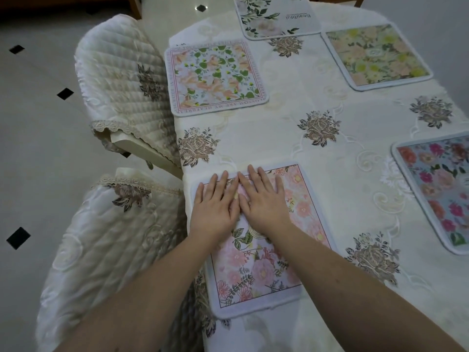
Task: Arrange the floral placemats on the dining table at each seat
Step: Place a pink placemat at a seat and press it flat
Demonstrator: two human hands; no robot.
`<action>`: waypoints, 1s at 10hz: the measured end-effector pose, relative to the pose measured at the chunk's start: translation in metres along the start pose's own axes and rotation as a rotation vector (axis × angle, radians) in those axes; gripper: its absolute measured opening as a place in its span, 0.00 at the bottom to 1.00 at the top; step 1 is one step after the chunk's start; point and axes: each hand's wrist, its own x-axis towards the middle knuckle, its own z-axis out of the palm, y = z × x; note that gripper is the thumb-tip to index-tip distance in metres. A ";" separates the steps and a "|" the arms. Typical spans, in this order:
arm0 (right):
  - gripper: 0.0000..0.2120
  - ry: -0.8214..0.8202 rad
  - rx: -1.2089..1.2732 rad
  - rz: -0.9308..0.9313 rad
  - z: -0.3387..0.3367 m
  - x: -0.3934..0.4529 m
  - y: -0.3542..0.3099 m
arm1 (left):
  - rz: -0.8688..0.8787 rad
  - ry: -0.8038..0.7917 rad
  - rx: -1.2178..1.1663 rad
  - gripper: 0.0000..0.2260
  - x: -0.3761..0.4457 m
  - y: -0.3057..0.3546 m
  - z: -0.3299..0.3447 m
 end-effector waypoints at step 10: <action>0.35 0.076 0.046 0.308 -0.008 -0.085 0.092 | -0.035 -0.050 0.035 0.29 -0.003 0.001 -0.003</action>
